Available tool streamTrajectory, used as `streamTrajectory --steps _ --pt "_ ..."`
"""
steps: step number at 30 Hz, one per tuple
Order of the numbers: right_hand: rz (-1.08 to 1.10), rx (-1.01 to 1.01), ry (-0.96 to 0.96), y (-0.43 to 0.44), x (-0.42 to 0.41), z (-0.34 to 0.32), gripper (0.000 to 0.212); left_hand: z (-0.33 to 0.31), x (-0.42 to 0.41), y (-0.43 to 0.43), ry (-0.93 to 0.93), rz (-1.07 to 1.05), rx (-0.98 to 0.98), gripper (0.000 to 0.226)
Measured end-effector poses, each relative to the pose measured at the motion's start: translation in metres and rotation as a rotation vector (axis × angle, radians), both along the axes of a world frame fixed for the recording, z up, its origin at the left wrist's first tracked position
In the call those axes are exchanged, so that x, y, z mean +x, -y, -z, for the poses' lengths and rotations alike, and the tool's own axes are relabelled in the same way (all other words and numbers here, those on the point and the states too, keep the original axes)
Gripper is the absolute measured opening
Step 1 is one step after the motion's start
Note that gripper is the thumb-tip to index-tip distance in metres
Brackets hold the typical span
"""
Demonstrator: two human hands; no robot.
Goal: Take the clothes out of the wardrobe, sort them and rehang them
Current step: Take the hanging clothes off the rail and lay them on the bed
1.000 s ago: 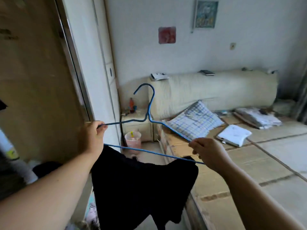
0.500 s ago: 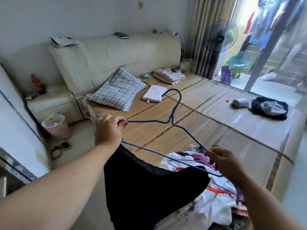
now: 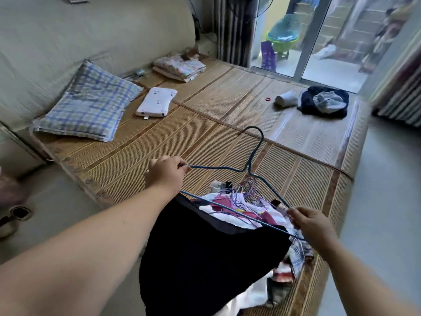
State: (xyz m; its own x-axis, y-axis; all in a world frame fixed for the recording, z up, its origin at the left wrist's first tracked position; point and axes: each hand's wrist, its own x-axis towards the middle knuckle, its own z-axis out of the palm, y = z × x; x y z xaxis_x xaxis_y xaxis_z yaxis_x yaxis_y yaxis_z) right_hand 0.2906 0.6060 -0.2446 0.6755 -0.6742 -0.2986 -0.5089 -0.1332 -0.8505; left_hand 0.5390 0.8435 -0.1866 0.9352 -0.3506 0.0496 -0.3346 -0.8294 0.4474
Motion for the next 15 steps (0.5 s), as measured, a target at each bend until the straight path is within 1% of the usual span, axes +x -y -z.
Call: streamTrajectory --steps 2,5,10,12,13,15 --pt "-0.035 0.026 -0.085 0.021 0.009 0.027 0.021 0.022 0.007 0.022 -0.072 -0.02 0.085 0.016" --pt "-0.073 0.047 -0.183 0.042 0.022 0.059 0.021 0.05 0.013 0.04 -0.13 -0.031 0.173 0.018" --pt "-0.109 0.026 -0.268 0.068 0.055 0.086 0.024 0.079 0.034 0.058 -0.181 -0.071 0.2 0.022" --pt "-0.163 -0.007 -0.33 0.074 0.067 0.096 0.023 0.089 0.043 0.062 -0.21 -0.037 0.196 0.039" --pt "-0.202 -0.039 -0.392 0.075 0.072 0.101 0.024 0.093 0.045 0.061 -0.23 -0.023 0.203 0.05" --pt "-0.304 -0.135 -0.528 0.072 0.08 0.105 0.039 0.1 0.044 0.057 -0.279 -0.012 0.224 0.063"
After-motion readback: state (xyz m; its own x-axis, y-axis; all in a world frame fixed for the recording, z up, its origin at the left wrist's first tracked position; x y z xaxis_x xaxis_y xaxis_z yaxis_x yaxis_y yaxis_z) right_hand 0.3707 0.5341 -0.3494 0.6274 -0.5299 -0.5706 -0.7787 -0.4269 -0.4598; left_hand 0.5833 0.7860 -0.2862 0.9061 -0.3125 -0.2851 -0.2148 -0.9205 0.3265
